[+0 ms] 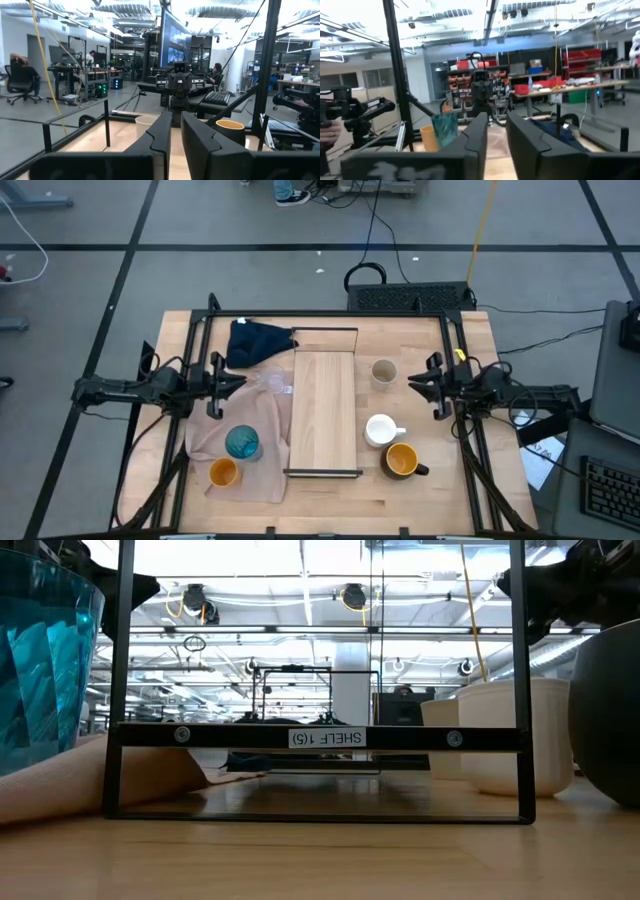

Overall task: Stack small to large cups/mugs on shelf
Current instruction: Put the transparent glass on the shelf

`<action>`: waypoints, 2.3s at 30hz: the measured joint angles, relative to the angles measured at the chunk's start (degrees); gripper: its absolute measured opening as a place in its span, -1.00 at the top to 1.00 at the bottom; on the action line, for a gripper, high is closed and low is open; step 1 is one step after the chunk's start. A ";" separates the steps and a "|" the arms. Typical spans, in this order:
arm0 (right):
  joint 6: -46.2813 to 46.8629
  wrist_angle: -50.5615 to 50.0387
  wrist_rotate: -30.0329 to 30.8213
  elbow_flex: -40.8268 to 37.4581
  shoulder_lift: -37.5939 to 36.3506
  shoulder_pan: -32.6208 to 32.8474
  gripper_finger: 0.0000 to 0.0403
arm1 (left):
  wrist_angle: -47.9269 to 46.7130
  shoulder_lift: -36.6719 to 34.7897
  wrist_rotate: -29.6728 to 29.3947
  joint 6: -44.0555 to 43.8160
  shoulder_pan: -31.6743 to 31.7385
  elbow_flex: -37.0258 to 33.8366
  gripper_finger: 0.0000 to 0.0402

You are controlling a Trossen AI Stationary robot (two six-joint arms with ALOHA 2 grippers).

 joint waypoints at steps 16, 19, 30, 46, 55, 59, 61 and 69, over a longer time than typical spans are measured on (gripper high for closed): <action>1.91 5.29 1.51 0.02 5.26 -0.02 0.21 | -0.17 0.00 1.50 1.70 -0.02 0.00 0.77; 2.34 5.26 2.56 0.37 7.96 -0.01 0.05 | -0.11 0.00 1.49 2.97 -0.02 0.00 0.77; -9.86 12.72 5.68 2.12 12.90 -0.09 -0.21 | 1.36 0.00 0.14 2.15 -0.02 0.00 0.63; -7.08 8.24 8.70 2.19 14.83 -0.13 -0.20 | -1.80 16.95 -8.95 0.28 0.05 11.88 -0.21; -7.21 8.00 9.75 2.23 15.88 -0.15 -0.20 | -26.28 41.06 -9.97 4.69 2.14 37.20 -0.35; -7.58 6.98 9.73 2.23 15.88 -0.15 -0.20 | -41.38 47.87 -10.47 -1.14 4.77 46.81 -0.28; -8.45 6.91 9.73 2.23 15.88 -0.15 -0.20 | -45.05 50.23 -9.88 -2.69 5.46 50.45 -0.26; -10.44 6.93 9.62 2.23 15.88 -0.17 -0.20 | -45.48 54.87 -3.95 -4.47 8.67 54.47 -0.23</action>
